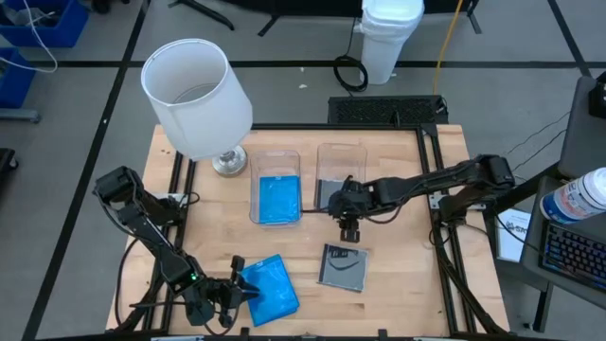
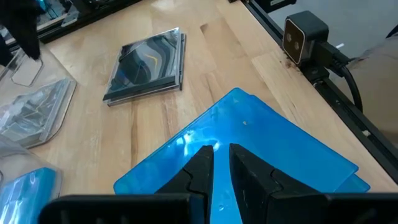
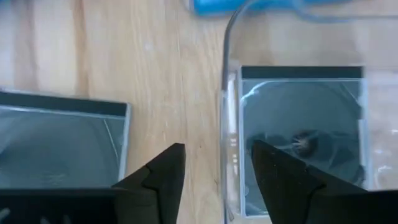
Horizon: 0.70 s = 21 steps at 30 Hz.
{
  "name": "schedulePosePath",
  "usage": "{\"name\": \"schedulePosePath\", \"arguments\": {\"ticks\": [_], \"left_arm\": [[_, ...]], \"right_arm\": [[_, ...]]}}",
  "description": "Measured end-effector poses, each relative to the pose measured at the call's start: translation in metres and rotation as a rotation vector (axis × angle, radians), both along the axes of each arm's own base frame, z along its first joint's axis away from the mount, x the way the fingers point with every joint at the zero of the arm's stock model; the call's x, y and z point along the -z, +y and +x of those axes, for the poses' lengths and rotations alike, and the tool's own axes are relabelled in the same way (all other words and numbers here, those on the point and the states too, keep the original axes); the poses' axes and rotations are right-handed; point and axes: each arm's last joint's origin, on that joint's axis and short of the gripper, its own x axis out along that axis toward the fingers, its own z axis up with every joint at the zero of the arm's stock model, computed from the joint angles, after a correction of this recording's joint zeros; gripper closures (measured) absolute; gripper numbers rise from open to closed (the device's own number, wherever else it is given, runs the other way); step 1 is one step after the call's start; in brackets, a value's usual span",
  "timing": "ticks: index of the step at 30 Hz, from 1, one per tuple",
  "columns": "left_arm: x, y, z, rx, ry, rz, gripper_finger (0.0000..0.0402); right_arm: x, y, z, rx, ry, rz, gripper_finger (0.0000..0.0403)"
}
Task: Pick & place jewel cases by type
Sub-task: Put the black CD case into the right transparent bin
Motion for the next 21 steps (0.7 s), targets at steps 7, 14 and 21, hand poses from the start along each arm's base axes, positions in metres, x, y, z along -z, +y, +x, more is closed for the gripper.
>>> {"name": "schedulePosePath", "arguments": {"ticks": [7,14,21], "left_arm": [[0.001,0.001,0.0,-0.022,0.023,-0.048,0.0341],[0.006,0.01,0.004,-0.033,0.069,0.029,0.0341],[0.007,0.018,0.011,-0.011,0.077,0.114,0.0341]], "right_arm": [[-0.038,0.035,-0.023,0.048,-0.216,-0.119,0.0237],[-0.019,0.11,-0.048,-0.101,-0.599,-0.27,0.0311],[0.008,0.117,-0.059,-0.186,-0.795,-0.295,0.0397]]}}
